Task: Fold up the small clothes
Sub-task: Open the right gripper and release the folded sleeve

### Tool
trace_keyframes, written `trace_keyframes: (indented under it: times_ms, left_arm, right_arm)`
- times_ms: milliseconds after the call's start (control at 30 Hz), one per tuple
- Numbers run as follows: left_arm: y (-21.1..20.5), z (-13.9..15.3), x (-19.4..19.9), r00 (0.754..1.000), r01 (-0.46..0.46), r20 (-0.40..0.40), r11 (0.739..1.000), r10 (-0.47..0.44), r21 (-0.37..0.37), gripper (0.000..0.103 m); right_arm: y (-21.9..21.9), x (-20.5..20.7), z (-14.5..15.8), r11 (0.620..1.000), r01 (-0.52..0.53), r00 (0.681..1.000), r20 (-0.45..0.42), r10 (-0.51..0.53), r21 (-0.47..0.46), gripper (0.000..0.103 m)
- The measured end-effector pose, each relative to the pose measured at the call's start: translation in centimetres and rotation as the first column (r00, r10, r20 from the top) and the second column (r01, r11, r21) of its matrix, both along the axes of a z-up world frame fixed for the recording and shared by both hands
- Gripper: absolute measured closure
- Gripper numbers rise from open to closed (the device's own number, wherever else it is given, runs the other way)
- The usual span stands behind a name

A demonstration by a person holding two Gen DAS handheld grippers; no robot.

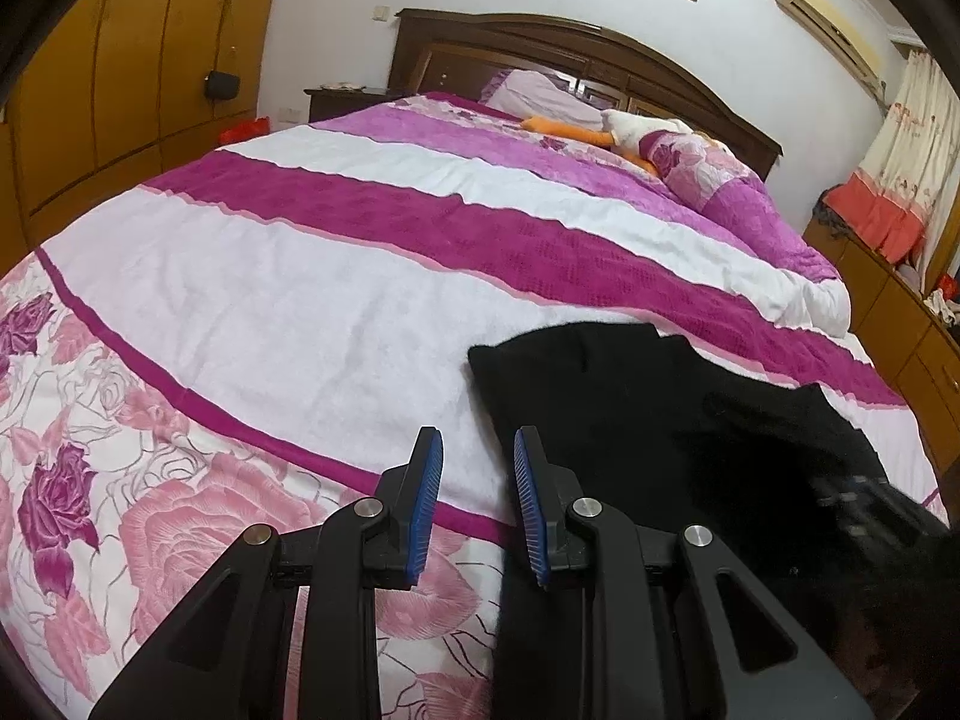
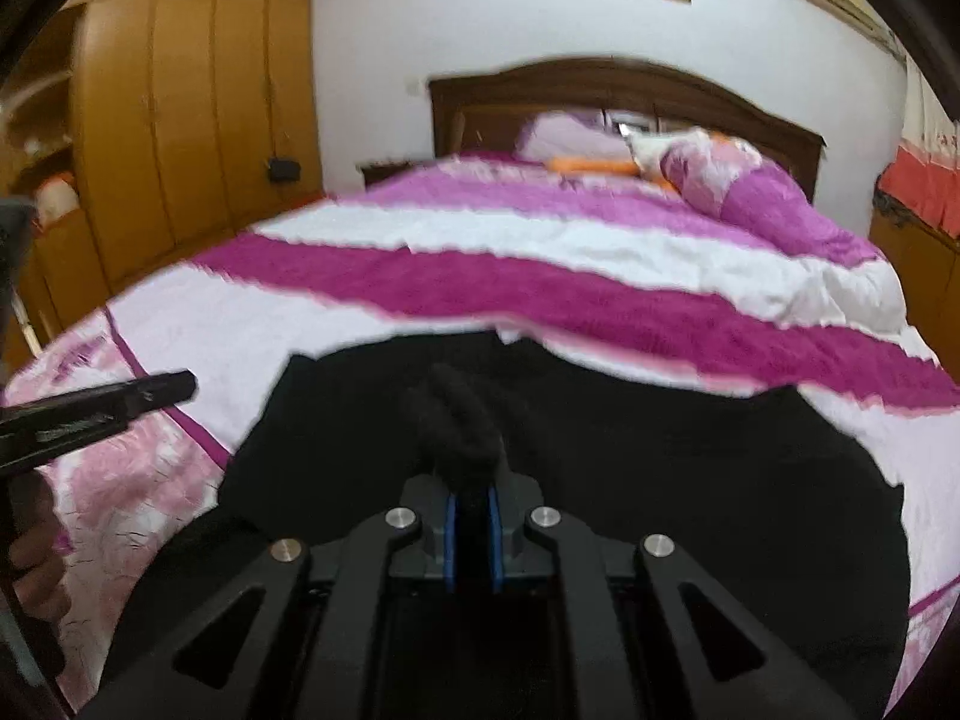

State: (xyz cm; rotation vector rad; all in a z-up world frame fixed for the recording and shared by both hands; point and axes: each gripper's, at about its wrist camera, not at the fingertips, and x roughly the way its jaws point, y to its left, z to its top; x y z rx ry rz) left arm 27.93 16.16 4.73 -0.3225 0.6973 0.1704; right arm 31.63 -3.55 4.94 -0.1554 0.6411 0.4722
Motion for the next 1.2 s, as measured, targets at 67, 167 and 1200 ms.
trace_keyframes:
  times_ms: [67, 167, 1200]
  left_arm:
    - [-0.3, -0.1, 0.0, 1.0, 0.009, -0.005, 1.0, -0.009, 0.009, 0.096]
    - [-0.6, -0.1, 0.0, 1.0, 0.022, -0.008, 1.0, -0.021, 0.021, 0.096]
    - [-11.7, -2.5, 5.9, 0.967, 0.234, -0.094, 0.971, -0.237, -0.04, 0.074]
  right_arm:
    - [1.3, 0.0, -0.9, 0.999, 0.005, 1.0, 0.003, -0.005, -0.053, 0.095]
    - [2.4, 0.0, -1.8, 0.998, -0.004, 1.0, -0.002, 0.004, -0.067, 0.093]
    - [-31.4, 8.6, -2.1, 0.9, 0.374, 0.925, -0.164, -0.343, 0.223, 0.055]
